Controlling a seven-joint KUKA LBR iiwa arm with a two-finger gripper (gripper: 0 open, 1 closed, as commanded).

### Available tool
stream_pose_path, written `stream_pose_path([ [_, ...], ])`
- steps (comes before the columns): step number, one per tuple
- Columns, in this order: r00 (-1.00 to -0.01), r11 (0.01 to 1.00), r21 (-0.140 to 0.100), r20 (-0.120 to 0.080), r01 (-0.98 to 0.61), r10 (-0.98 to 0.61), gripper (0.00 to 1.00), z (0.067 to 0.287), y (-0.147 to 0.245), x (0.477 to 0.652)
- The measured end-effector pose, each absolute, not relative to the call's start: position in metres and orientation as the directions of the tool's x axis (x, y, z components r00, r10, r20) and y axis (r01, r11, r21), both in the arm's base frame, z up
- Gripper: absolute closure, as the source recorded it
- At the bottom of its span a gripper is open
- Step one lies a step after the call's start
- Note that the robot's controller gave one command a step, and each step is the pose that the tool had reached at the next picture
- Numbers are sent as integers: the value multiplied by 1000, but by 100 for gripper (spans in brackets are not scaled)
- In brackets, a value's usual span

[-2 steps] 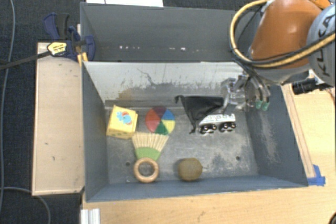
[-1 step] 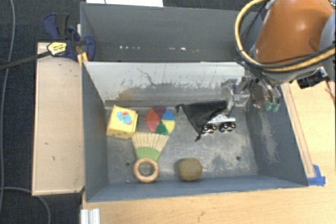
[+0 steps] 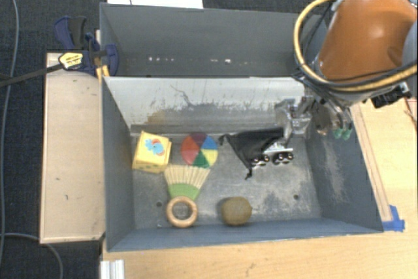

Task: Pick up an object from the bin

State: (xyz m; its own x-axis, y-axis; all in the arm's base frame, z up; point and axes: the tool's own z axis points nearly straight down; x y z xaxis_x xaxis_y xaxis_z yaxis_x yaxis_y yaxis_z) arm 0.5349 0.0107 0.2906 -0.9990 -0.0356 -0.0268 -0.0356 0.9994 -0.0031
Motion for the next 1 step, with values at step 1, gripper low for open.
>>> stream_pose_path([
  [1, -999, 999, -2, -32, 35, 35, 100, 277, 17, 591],
])
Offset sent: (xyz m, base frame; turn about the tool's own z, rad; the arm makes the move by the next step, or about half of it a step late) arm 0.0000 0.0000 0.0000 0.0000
